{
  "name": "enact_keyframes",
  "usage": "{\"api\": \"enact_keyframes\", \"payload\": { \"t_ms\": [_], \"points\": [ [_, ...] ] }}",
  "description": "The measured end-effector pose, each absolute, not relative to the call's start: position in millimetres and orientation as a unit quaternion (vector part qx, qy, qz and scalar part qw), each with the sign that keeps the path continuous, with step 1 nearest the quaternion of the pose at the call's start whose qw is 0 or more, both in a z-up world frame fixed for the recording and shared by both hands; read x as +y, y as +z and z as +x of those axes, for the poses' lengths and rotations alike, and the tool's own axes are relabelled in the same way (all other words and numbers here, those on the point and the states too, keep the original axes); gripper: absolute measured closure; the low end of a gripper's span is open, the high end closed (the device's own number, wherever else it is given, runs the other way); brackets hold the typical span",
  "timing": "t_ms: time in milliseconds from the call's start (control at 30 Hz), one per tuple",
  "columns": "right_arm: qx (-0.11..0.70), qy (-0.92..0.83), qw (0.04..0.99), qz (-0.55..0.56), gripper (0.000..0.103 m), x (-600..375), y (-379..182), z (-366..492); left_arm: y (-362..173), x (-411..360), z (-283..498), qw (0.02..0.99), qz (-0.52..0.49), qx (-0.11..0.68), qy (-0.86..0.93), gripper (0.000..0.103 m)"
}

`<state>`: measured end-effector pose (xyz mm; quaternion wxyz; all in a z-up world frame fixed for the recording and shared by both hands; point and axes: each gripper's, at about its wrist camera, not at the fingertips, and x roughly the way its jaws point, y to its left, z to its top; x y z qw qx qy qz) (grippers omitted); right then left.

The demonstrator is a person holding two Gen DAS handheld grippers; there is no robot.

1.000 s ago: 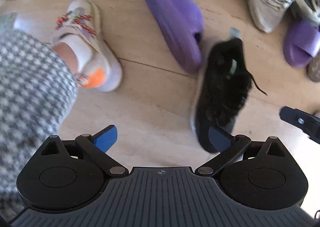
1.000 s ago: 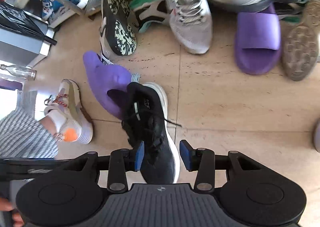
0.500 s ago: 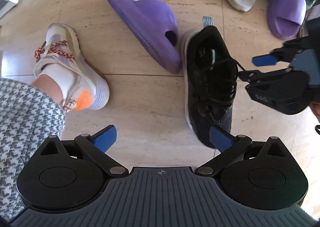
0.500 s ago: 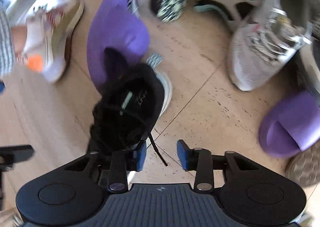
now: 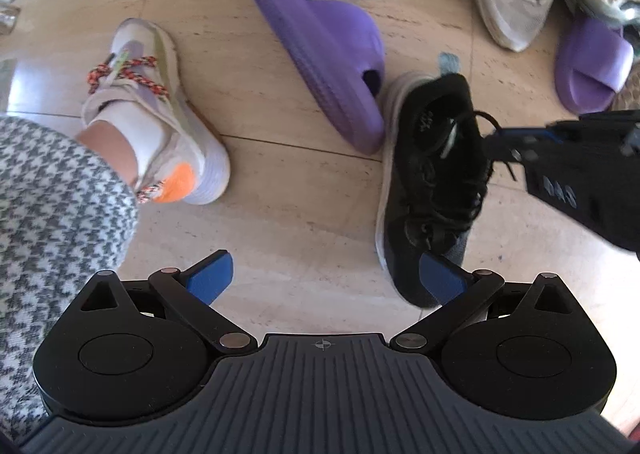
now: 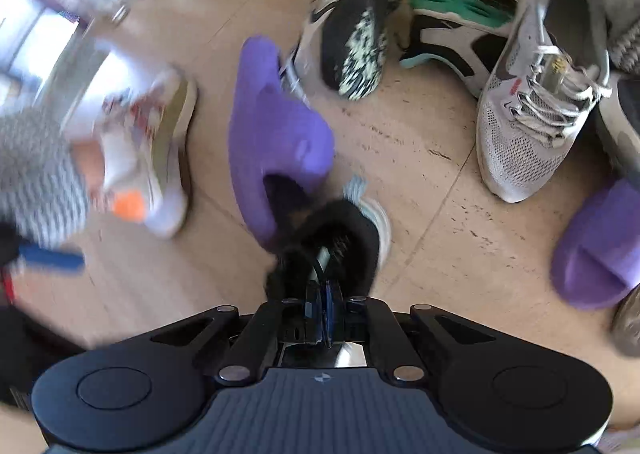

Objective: Organize scattered shoes
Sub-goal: 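Carry the black sneaker in the right tool across the floor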

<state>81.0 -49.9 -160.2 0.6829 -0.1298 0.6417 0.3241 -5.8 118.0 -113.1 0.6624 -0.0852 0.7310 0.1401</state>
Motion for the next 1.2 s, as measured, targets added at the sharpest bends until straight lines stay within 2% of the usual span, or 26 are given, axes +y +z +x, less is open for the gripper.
{"api": "enact_keyframes", "payload": {
  "t_ms": [267, 400, 533, 600, 667, 733, 767, 800, 867, 933, 1000, 1200],
  "points": [
    [0.651, 0.279, 0.684, -0.175, 0.099, -11, -216, 90, -117, 128, -6, 0.654, -0.101, 0.733, 0.156, 0.001],
    [0.66, 0.273, 0.678, -0.172, 0.103, -8, -243, 90, -121, 130, -5, 0.649, -0.101, 0.736, 0.162, 0.001],
    [0.647, 0.288, 0.684, -0.174, 0.101, -5, -246, 85, -122, 129, -4, 0.647, -0.101, 0.739, 0.16, 0.001],
    [0.652, 0.292, 0.677, -0.174, 0.086, -8, -238, 86, -120, 127, -5, 0.649, -0.1, 0.737, 0.158, 0.001],
    [0.655, 0.298, 0.678, -0.152, 0.078, -20, -218, 91, -119, 127, -7, 0.651, -0.102, 0.735, 0.159, 0.001],
    [0.661, 0.295, 0.681, -0.114, 0.054, -41, -194, 97, -118, 128, -9, 0.653, -0.104, 0.733, 0.16, 0.001],
    [0.662, 0.291, 0.682, -0.107, 0.033, -47, -186, 98, -117, 129, -9, 0.653, -0.104, 0.732, 0.162, 0.001],
    [0.662, 0.29, 0.684, -0.097, 0.031, -55, -177, 99, -116, 129, -10, 0.654, -0.105, 0.731, 0.164, 0.001],
    [0.663, 0.289, 0.686, -0.082, 0.033, -68, -161, 99, -114, 129, -10, 0.655, -0.106, 0.729, 0.169, 0.001],
    [0.653, 0.285, 0.697, -0.074, 0.048, -74, -153, 97, -113, 130, -10, 0.656, -0.107, 0.727, 0.173, 0.001],
    [0.645, 0.285, 0.708, -0.051, 0.09, -78, -148, 96, -111, 127, -10, 0.658, -0.106, 0.726, 0.172, 0.001],
    [0.665, 0.288, 0.689, -0.001, 0.093, -47, -191, 97, -118, 129, -10, 0.648, -0.103, 0.734, 0.175, 0.001]
  ]
}}
